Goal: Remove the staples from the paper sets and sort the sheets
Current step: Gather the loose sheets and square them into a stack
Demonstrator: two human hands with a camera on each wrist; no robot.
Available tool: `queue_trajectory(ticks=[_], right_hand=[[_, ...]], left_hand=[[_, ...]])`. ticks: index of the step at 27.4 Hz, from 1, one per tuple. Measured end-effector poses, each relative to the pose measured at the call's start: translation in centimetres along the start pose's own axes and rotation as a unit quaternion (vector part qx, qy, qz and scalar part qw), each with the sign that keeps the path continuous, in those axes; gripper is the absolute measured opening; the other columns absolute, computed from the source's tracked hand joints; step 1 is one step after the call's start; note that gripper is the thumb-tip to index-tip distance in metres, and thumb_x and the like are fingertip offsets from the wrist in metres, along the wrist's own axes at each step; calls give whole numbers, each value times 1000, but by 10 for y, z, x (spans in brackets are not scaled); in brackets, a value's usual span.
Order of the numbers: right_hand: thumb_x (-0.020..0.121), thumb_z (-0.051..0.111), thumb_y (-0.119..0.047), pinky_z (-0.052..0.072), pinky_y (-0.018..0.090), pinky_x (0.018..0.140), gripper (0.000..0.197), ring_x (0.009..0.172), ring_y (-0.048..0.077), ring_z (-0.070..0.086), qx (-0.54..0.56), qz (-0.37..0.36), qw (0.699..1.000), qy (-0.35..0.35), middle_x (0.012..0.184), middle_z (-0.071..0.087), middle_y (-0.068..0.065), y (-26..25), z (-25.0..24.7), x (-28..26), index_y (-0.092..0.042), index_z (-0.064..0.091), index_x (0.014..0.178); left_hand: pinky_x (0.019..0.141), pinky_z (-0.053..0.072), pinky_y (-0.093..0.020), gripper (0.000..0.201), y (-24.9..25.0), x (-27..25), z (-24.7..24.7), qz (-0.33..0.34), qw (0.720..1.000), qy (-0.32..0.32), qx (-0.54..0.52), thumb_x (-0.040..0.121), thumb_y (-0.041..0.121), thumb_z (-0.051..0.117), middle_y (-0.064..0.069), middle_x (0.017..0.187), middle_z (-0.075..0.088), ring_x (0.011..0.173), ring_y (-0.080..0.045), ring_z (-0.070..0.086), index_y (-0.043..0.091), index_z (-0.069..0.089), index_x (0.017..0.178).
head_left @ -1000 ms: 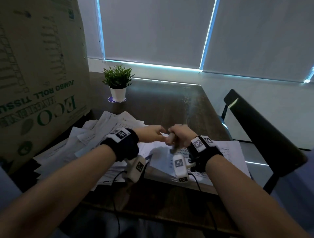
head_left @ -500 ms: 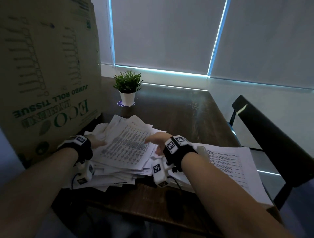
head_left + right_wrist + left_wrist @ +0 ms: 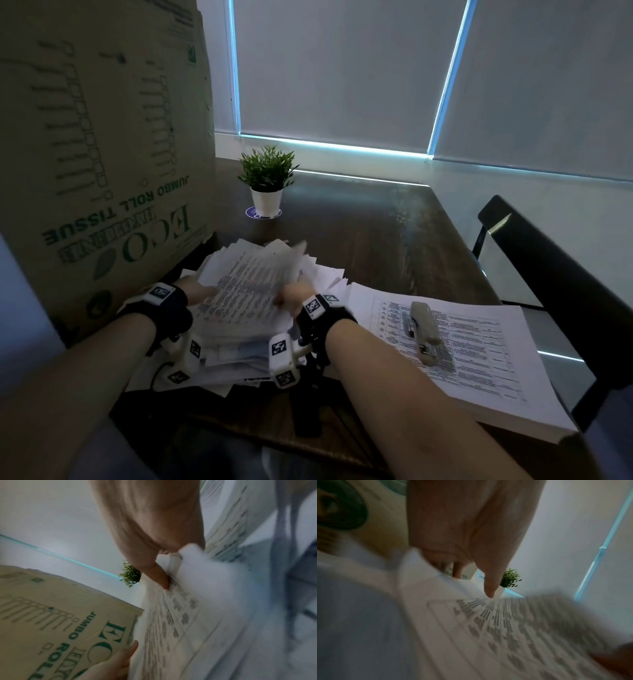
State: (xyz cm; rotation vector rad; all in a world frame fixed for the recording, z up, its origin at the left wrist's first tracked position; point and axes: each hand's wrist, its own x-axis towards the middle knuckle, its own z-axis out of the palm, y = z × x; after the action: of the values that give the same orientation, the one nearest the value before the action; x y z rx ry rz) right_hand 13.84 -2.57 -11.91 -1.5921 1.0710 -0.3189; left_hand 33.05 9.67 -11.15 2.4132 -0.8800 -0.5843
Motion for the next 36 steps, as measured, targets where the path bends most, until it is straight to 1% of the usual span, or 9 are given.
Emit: queue_trajectory(ticks=[2, 5, 11, 17, 22, 25, 27, 32, 36], right_hand=[[72, 58, -6, 51, 49, 96, 51, 118, 38, 58, 58, -63, 996, 13, 120, 63, 19, 11, 0, 40, -5, 60, 122], [82, 57, 10, 54, 38, 66, 20, 77, 33, 63, 190, -127, 973, 22, 78, 64, 15, -40, -32, -24, -1, 61, 99], [90, 63, -10, 56, 43, 82, 11, 90, 28, 67, 103, -291, 947, 83, 98, 69, 19, -91, -56, -54, -18, 64, 96], [83, 71, -8, 52, 32, 72, 20, 89, 29, 68, 48, -88, 990, 102, 92, 70, 15, -17, -43, -22, 4, 68, 99], [96, 57, -10, 42, 30, 68, 26, 76, 20, 53, -246, 9, 967, 67, 85, 59, 13, -36, -59, -24, -2, 53, 71], [99, 46, -6, 46, 30, 71, 22, 88, 23, 58, -373, 6, 928, -13, 114, 64, 17, -34, -54, -19, 1, 64, 89], [97, 48, -8, 45, 29, 65, 21, 82, 23, 60, -395, 3, 918, -37, 97, 64, 11, -30, -45, -23, -4, 61, 82], [84, 69, -11, 49, 21, 51, 14, 65, 15, 57, -235, -2, 972, 13, 79, 60, 5, -24, -46, -18, 0, 61, 87], [71, 86, -34, 49, 29, 67, 71, 105, 27, 63, -29, 9, 999, 26, 123, 63, 16, -17, -59, -12, 6, 55, 121]], left_hand=[[78, 44, -36, 62, 9, -3, -9, 41, 994, 36, -92, 86, 39, 67, -18, 123, 56, 101, -33, 56, 3, 47, 132], [90, 52, -43, 70, 25, -8, -31, 120, 934, 73, -329, 74, 45, 77, -11, 123, 62, 103, -27, 63, 8, 52, 129], [107, 39, -51, 42, 83, -49, -52, 292, 860, 231, -350, 99, 28, 45, -20, 128, 54, 118, -33, 53, 5, 45, 135], [88, 46, -42, 39, 43, -47, 10, 101, 977, 59, -181, 92, 23, 52, -23, 111, 57, 109, -35, 56, -1, 54, 123], [99, 42, -40, 46, 42, -32, 9, -4, 969, 11, -246, 105, 25, 28, -24, 135, 48, 122, -38, 48, -2, 41, 140], [58, 53, -22, 34, 49, -36, 5, -43, 946, -75, -313, 104, 23, 31, -18, 97, 59, 80, -30, 56, 3, 49, 126], [79, 55, -29, 37, 47, -33, 7, -47, 964, -87, -247, 101, 17, 44, -21, 113, 61, 101, -37, 58, -1, 46, 132], [89, 46, -37, 36, 40, -27, 15, 62, 985, 3, -159, 95, 10, 51, -14, 124, 53, 110, -33, 53, 4, 45, 130], [90, 47, -42, 33, 51, -26, -3, 122, 939, 77, -312, 101, 21, 43, -11, 122, 56, 109, -32, 55, 6, 47, 130]])
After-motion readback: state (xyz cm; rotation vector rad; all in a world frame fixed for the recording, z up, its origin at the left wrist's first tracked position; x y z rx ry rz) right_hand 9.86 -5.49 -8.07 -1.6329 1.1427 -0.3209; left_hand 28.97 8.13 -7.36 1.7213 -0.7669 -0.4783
